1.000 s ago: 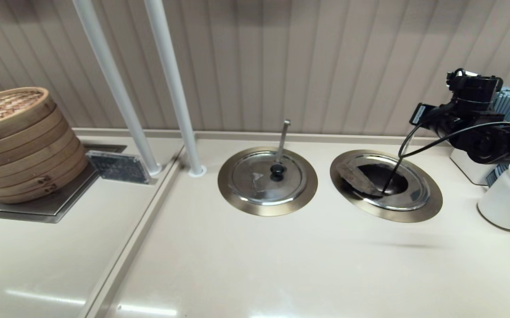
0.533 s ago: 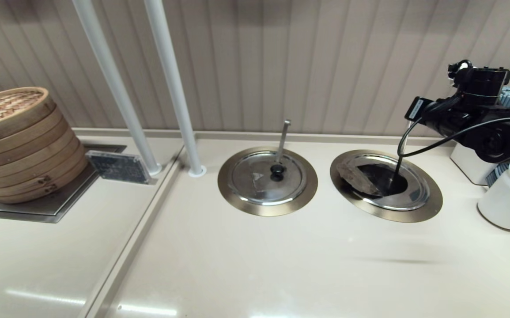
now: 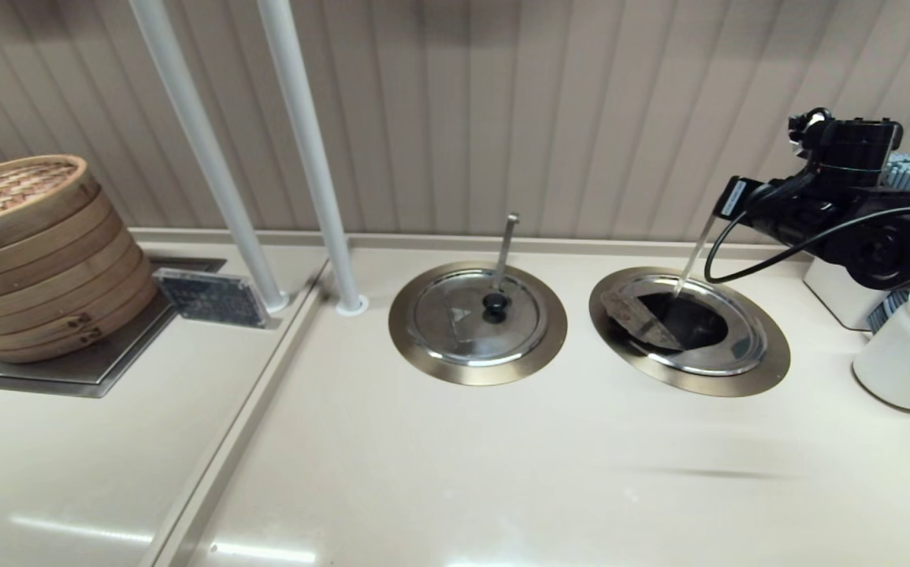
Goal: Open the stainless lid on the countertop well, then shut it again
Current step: Stir with a spoon
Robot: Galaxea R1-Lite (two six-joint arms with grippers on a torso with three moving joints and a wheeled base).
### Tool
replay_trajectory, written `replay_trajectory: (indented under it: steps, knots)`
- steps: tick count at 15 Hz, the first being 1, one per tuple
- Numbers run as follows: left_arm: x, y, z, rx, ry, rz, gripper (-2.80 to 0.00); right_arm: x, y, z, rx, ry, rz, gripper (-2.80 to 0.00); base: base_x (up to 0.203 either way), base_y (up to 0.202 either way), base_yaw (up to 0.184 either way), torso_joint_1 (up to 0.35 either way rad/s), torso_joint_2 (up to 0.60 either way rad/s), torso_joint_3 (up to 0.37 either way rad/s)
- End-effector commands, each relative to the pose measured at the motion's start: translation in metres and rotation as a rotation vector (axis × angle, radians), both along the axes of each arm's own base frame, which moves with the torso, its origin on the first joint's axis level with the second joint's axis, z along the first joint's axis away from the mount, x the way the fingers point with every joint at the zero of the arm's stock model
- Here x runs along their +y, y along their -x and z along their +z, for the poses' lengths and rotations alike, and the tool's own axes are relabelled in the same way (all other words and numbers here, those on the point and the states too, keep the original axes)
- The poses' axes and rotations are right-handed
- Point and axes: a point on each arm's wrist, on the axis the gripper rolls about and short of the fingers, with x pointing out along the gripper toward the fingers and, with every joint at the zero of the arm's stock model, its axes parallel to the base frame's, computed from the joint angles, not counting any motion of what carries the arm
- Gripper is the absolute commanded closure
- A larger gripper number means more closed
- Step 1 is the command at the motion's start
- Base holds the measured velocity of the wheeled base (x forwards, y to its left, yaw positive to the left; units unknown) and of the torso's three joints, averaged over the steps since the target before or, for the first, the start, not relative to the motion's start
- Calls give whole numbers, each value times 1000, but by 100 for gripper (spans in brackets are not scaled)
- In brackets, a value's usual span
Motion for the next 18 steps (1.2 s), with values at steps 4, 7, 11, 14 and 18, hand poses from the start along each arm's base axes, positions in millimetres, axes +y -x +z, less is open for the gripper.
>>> replay_trajectory:
  steps: [4,7,11,14,18]
  knots:
    - [0,0,0,0,0,0,0,-18,2,-1,124,16,-11,0,0,0,0,0,0,0]
    - [0,0,0,1,-1,0,0,-32,-5,-10,198,14,-36,0,0,0,0,0,0,0]
    - [0,0,0,0,0,0,0,-22,-6,-11,186,16,-15,0,0,0,0,0,0,0]
    - [0,0,0,0,0,0,0,-8,-2,-8,188,21,4,0,0,0,0,0,0,0]
    - [0,0,0,0,-1,0,0,28,-9,-30,281,158,-116,0,0,0,0,0,0,0]
